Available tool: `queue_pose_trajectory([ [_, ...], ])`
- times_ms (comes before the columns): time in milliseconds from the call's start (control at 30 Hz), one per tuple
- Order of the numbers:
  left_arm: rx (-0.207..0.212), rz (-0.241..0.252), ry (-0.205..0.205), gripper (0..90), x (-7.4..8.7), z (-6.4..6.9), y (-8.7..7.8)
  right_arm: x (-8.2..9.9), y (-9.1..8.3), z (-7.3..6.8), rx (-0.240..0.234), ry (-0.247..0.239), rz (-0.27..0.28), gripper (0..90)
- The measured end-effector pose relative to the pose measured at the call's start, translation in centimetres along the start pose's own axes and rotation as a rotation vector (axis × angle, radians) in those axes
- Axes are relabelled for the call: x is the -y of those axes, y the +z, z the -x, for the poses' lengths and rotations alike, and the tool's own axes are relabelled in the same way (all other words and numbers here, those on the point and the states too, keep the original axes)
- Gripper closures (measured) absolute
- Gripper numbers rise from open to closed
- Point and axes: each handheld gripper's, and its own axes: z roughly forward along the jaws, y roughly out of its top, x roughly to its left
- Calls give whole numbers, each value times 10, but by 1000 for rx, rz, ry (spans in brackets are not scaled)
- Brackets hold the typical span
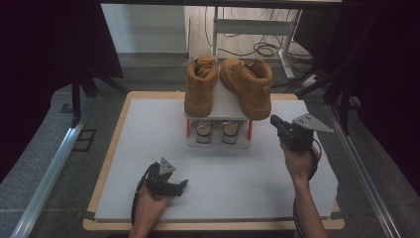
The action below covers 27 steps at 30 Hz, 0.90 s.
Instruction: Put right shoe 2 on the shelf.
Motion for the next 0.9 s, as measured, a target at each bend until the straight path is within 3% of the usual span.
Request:
queue_pose_trajectory([
  [333,-1,4,-5,135,0,0,0,1,10,-6,1,-3,-21,898],
  [900,1,1,-6,134,0,0,0,0,11,-11,17,-20,-20,899],
])
